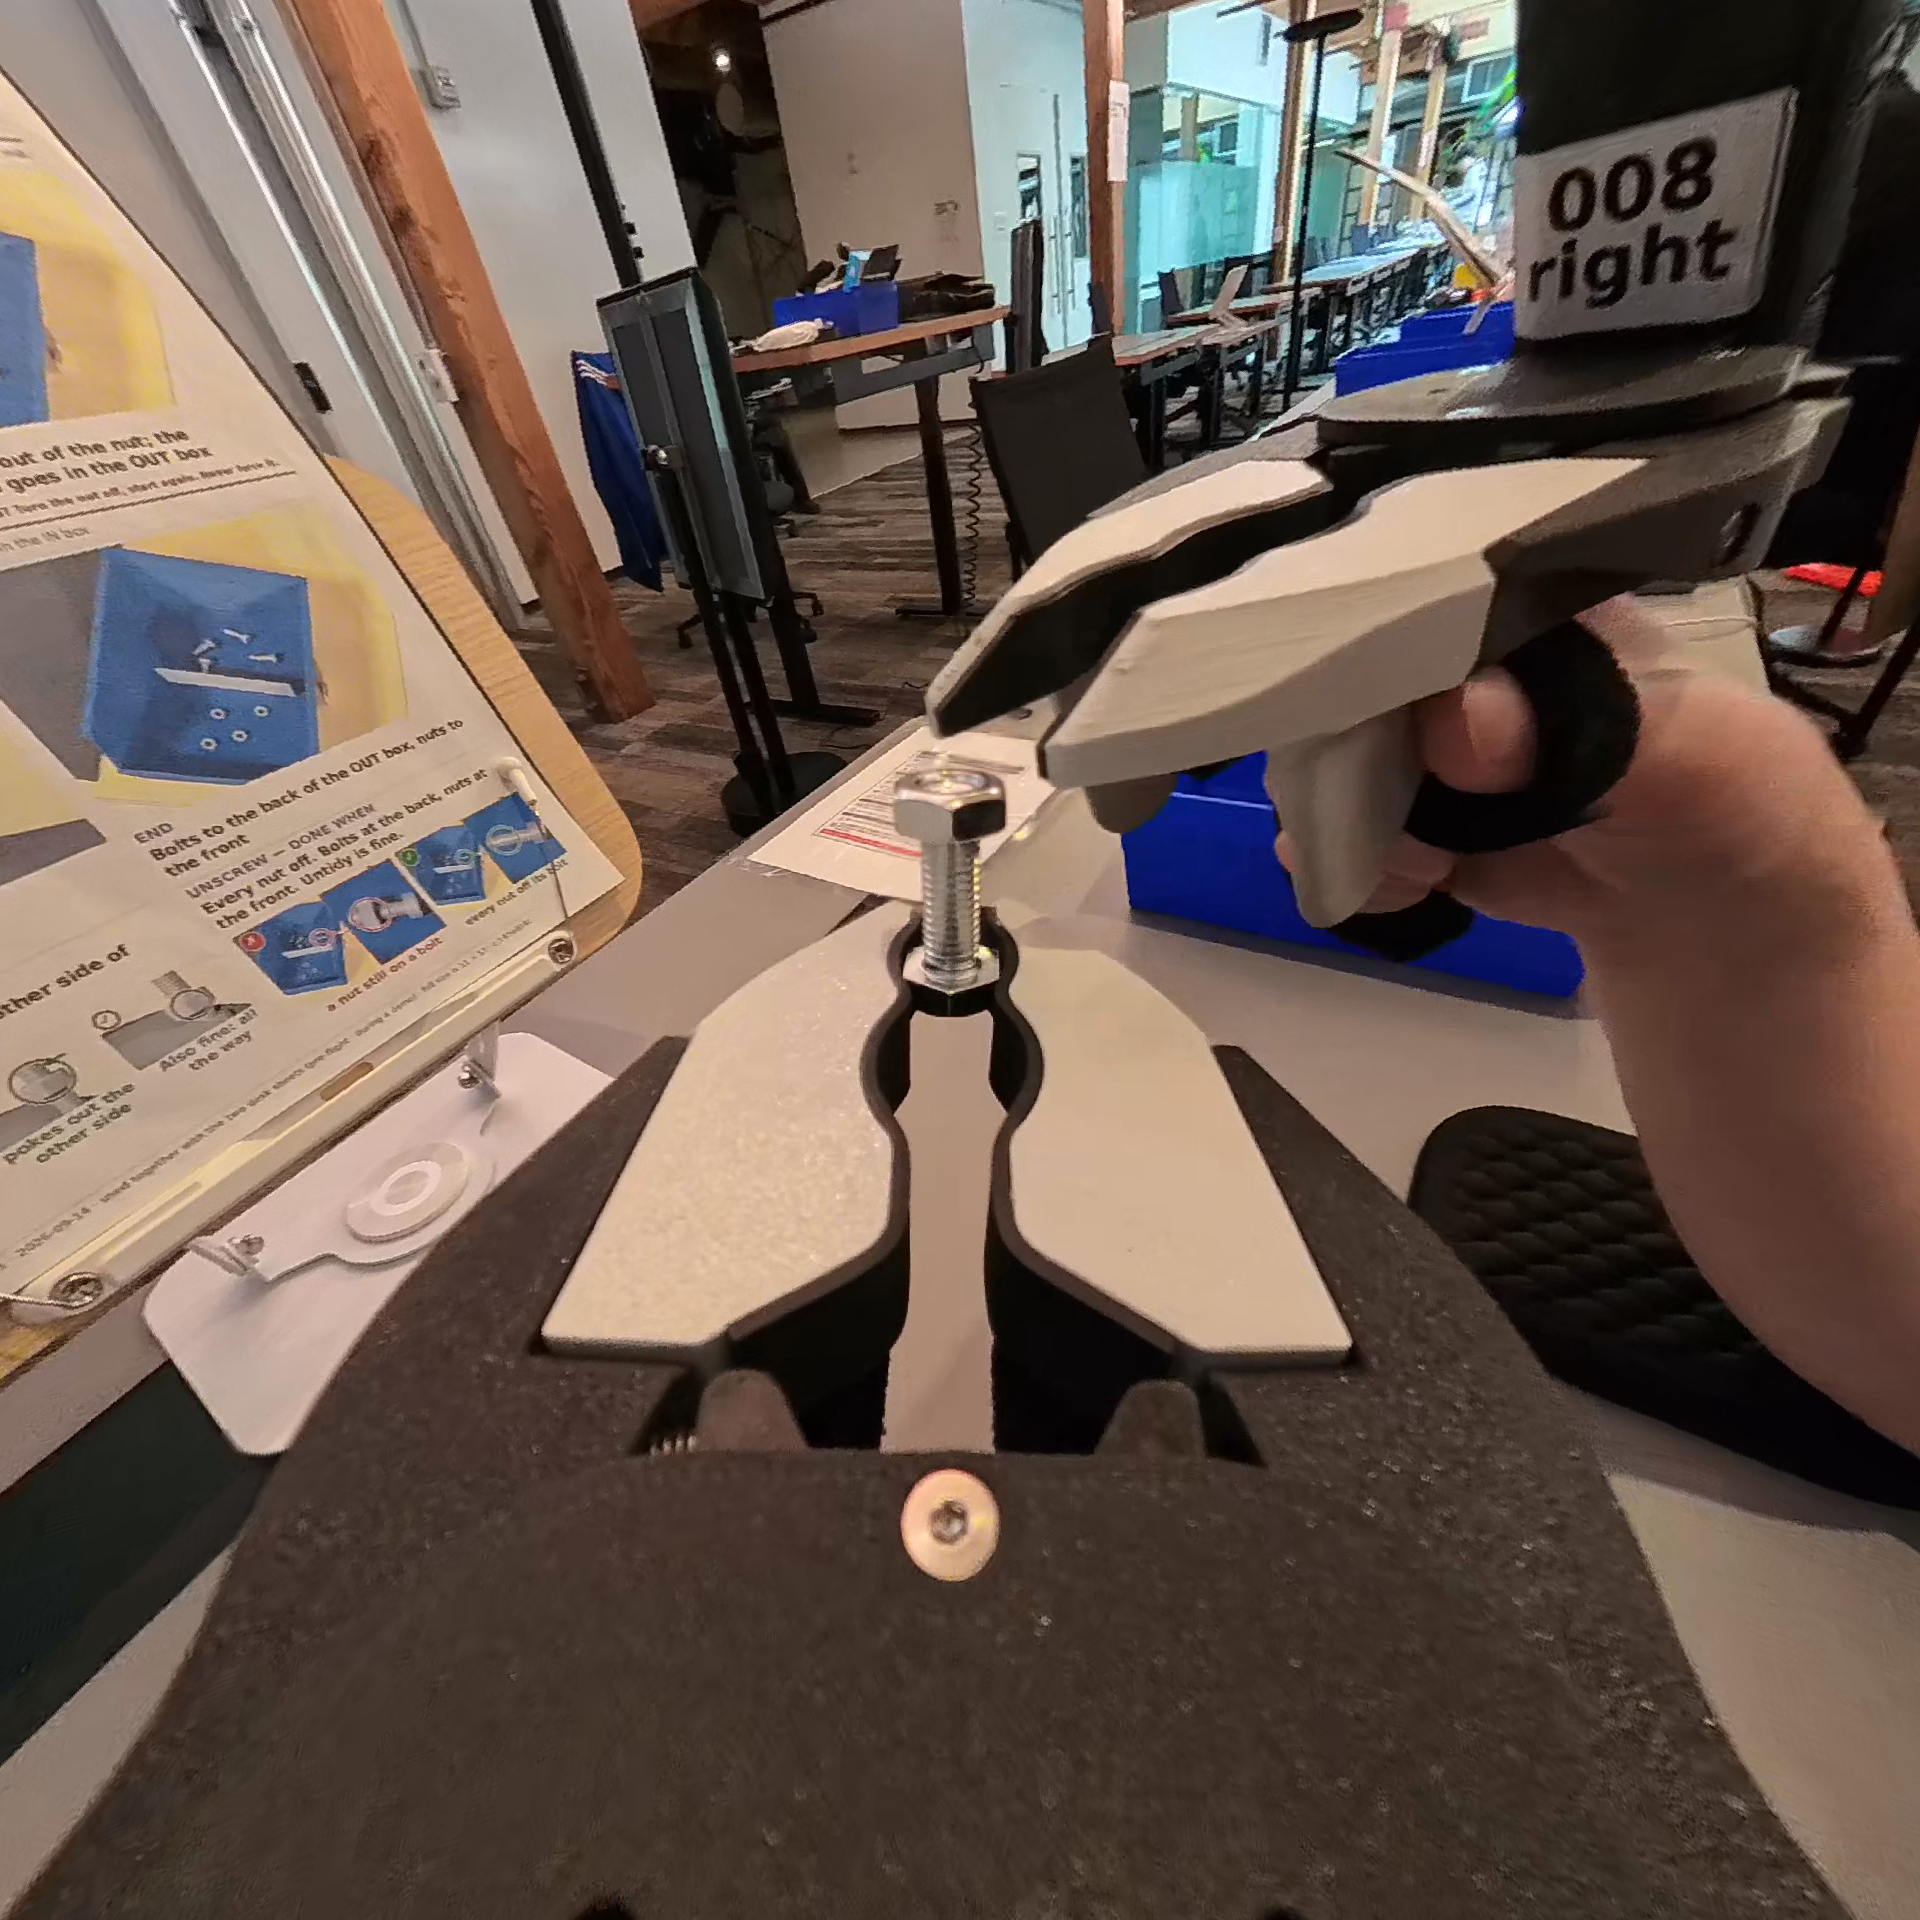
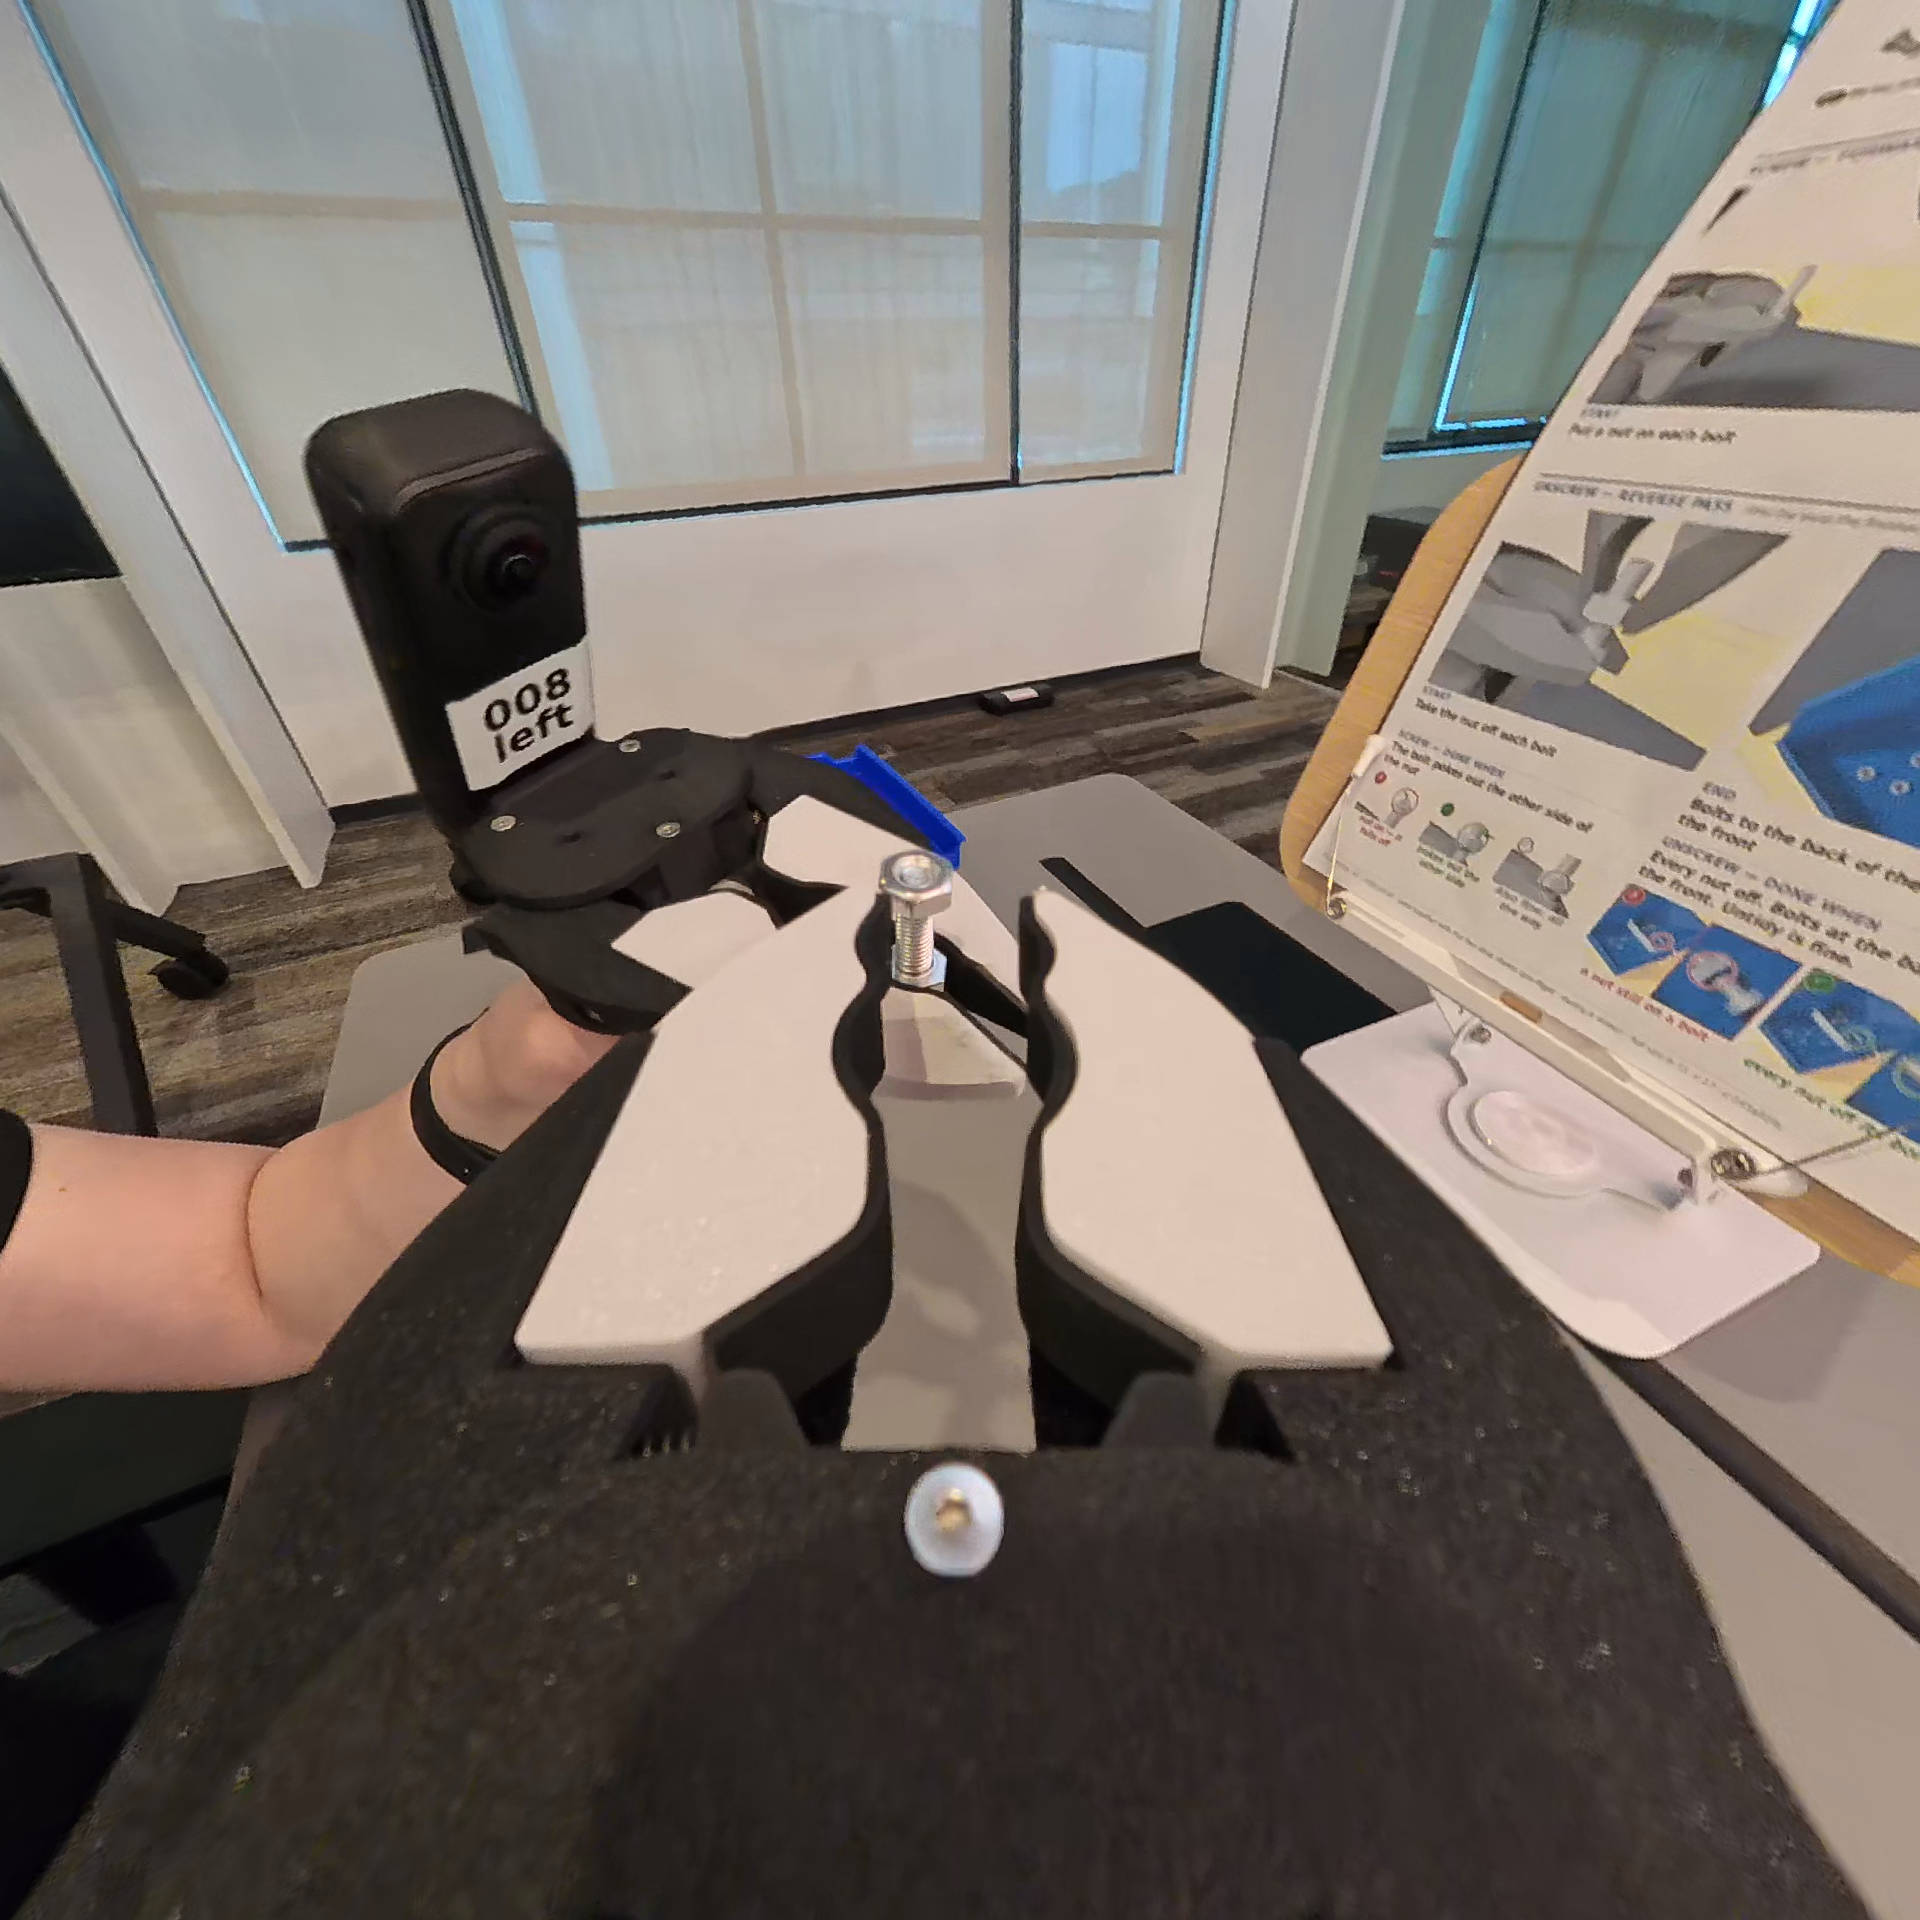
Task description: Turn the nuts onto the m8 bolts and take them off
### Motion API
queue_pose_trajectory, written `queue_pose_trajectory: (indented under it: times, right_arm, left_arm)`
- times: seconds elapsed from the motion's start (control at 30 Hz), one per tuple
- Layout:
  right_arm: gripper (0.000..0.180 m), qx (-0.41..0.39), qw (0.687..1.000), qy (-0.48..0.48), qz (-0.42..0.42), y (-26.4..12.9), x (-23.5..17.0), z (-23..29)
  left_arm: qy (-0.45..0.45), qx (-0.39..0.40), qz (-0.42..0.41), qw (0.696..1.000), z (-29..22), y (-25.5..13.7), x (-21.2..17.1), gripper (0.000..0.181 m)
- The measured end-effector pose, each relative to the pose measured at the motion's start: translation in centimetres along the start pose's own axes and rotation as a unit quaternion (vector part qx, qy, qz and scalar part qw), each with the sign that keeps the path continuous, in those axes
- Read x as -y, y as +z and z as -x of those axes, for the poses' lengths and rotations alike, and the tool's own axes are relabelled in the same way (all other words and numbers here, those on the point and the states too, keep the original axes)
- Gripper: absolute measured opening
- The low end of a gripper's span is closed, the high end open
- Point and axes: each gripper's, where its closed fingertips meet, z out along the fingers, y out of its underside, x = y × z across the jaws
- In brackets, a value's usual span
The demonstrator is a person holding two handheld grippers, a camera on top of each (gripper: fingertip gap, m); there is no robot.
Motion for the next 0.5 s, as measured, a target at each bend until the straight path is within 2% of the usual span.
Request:
queue_pose_trajectory:
  times: [0.27,0.5]
  right_arm:
    - [0.024,-0.056,0.998,-0.005,0.028,0.3,-0.7,-0.7]
    - [0.024,-0.063,0.997,0.036,0.029,-1.7,-0.2,-1.1]
  left_arm:
    - [0.017,0.057,0.019,0.998,1.0,0.8,-1.0,0.010]
    - [0.020,0.069,0.044,0.996,1.6,1.7,-2.6,0.010]
